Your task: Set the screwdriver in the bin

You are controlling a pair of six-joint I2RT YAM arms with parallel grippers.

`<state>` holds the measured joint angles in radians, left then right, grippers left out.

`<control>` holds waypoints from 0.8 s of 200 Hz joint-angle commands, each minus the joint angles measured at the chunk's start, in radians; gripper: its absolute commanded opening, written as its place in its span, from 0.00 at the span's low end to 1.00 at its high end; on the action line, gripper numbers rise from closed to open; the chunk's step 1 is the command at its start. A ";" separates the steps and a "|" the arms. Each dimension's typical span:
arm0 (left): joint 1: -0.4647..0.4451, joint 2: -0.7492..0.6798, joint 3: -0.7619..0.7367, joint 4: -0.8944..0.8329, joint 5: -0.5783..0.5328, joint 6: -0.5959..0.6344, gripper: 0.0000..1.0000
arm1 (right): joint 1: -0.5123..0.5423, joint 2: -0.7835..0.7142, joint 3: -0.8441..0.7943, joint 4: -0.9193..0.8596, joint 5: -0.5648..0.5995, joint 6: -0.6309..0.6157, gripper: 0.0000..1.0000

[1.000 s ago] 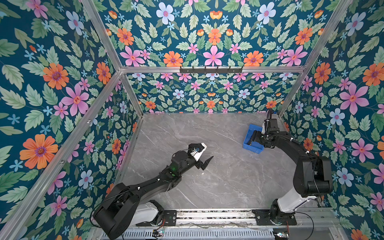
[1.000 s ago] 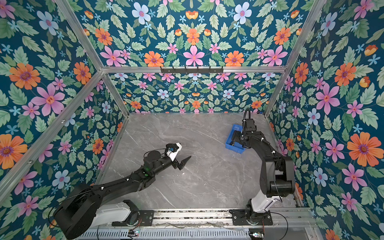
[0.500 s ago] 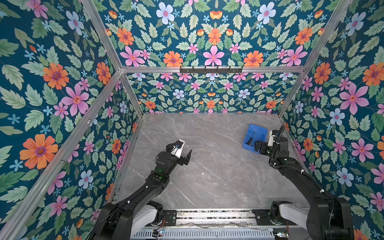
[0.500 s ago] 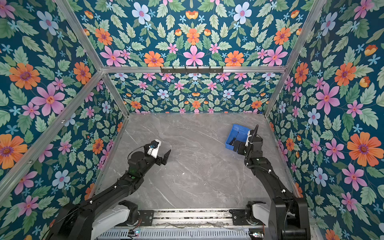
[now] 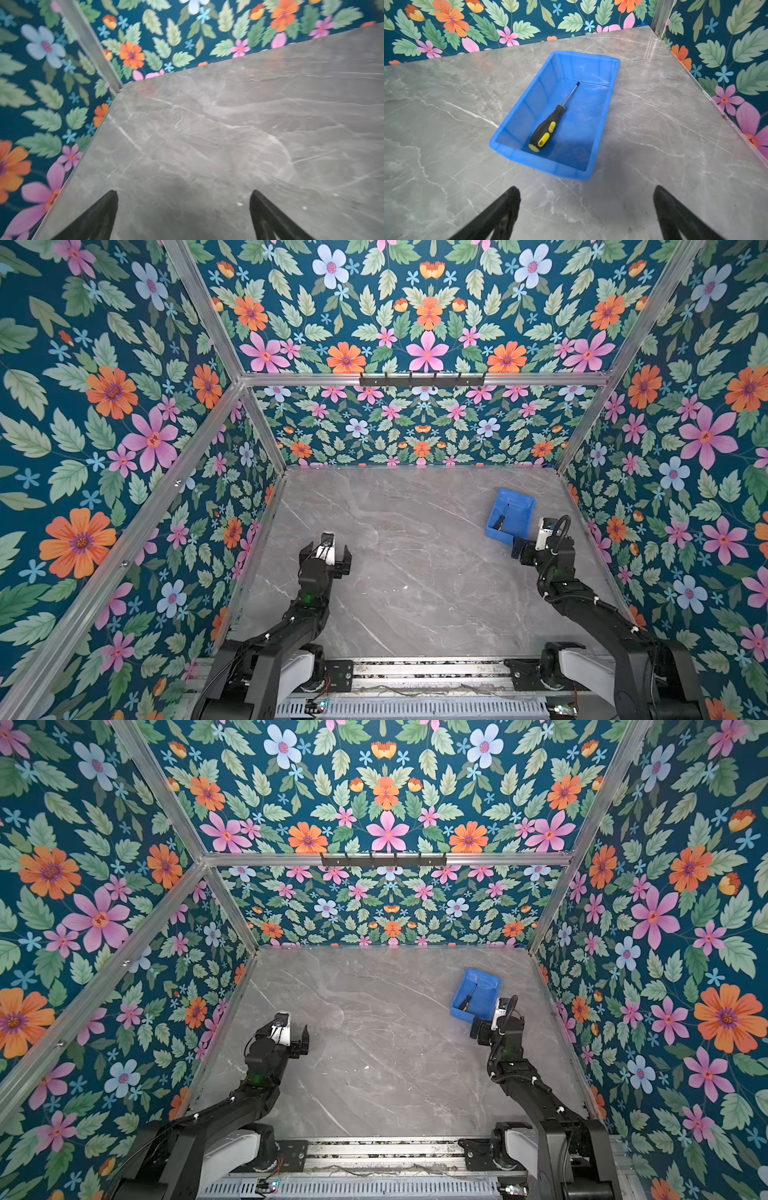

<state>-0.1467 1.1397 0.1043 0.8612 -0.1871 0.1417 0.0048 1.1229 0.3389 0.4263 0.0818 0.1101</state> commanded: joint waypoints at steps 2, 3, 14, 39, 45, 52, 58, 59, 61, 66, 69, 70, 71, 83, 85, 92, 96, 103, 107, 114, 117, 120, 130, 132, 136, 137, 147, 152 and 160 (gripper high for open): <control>0.034 0.063 0.004 0.194 -0.095 -0.060 1.00 | -0.002 0.040 -0.024 0.166 0.027 0.011 0.99; 0.037 0.067 0.006 0.197 -0.091 -0.059 1.00 | -0.003 0.043 -0.025 0.170 0.027 0.011 0.99; 0.056 0.122 0.020 0.251 -0.075 -0.064 1.00 | -0.005 0.069 -0.030 0.204 0.026 0.014 0.99; 0.096 0.244 0.086 0.319 -0.027 -0.086 1.00 | -0.008 0.114 -0.010 0.207 0.013 0.002 0.99; 0.096 0.257 0.119 0.267 -0.042 -0.098 1.00 | -0.009 0.124 -0.009 0.223 0.006 -0.007 0.99; 0.098 0.268 0.152 0.204 -0.053 -0.116 1.00 | -0.009 0.130 -0.001 0.216 0.003 -0.011 0.99; 0.103 0.282 0.168 0.192 -0.059 -0.126 1.00 | -0.011 0.135 0.001 0.220 -0.006 -0.018 0.99; 0.103 0.283 0.170 0.193 -0.059 -0.128 1.00 | -0.012 0.137 0.000 0.222 -0.007 -0.020 0.99; 0.104 0.289 0.174 0.198 -0.060 -0.130 1.00 | -0.012 0.139 0.000 0.230 -0.010 -0.023 0.99; 0.106 0.299 0.179 0.206 -0.064 -0.140 1.00 | -0.012 0.145 -0.006 0.247 -0.016 -0.030 0.99; 0.106 0.303 0.181 0.210 -0.064 -0.153 1.00 | -0.013 0.151 -0.009 0.259 -0.018 -0.033 0.99; 0.107 0.304 0.180 0.212 -0.064 -0.157 1.00 | -0.013 0.153 -0.010 0.262 -0.018 -0.033 0.99; 0.107 0.304 0.180 0.216 -0.064 -0.164 1.00 | -0.014 0.154 -0.012 0.266 -0.017 -0.034 0.99; 0.111 0.346 0.150 0.345 -0.019 -0.169 1.00 | -0.022 0.175 -0.017 0.299 -0.020 -0.032 0.99; 0.111 0.355 0.148 0.355 -0.014 -0.168 1.00 | -0.025 0.180 -0.016 0.305 -0.022 -0.031 0.99; 0.111 0.389 0.139 0.392 0.001 -0.168 1.00 | -0.029 0.194 -0.016 0.321 -0.024 -0.029 0.99; 0.111 0.412 0.133 0.422 0.002 -0.168 1.00 | -0.031 0.202 -0.016 0.330 -0.025 -0.028 0.99; 0.111 0.453 0.121 0.482 0.001 -0.168 1.00 | -0.035 0.220 -0.018 0.349 -0.029 -0.025 0.99; 0.111 0.472 0.117 0.514 0.004 -0.164 1.00 | -0.035 0.231 -0.019 0.361 -0.028 -0.024 0.99; 0.113 0.490 0.123 0.527 0.009 -0.152 1.00 | -0.037 0.252 -0.021 0.381 -0.032 -0.025 0.99; 0.113 0.480 0.131 0.492 0.014 -0.155 1.00 | -0.037 0.260 -0.022 0.389 -0.034 -0.026 0.99; 0.114 0.471 0.141 0.454 0.021 -0.159 1.00 | -0.036 0.266 -0.022 0.396 -0.037 -0.027 0.99; 0.113 0.468 0.164 0.404 0.029 -0.157 1.00 | -0.037 0.292 -0.019 0.412 -0.053 -0.037 0.99; 0.113 0.471 0.167 0.409 0.028 -0.158 1.00 | -0.037 0.297 -0.017 0.414 -0.058 -0.040 0.99; 0.113 0.481 0.175 0.418 0.023 -0.152 1.00 | -0.037 0.308 -0.014 0.419 -0.062 -0.042 0.99; 0.113 0.483 0.176 0.419 0.022 -0.149 1.00 | -0.037 0.310 -0.014 0.421 -0.062 -0.042 0.99; 0.113 0.477 0.178 0.395 0.025 -0.153 1.00 | -0.040 0.309 -0.015 0.423 -0.069 -0.043 0.99; 0.113 0.476 0.177 0.400 0.024 -0.152 1.00 | -0.040 0.303 -0.011 0.404 -0.070 -0.042 0.99; 0.112 0.481 0.175 0.415 0.021 -0.147 1.00 | -0.040 0.309 -0.014 0.423 -0.067 -0.041 0.99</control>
<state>-0.0353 1.6161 0.2760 1.2484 -0.1768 -0.0036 -0.0338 1.4273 0.3206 0.7650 0.0277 0.0906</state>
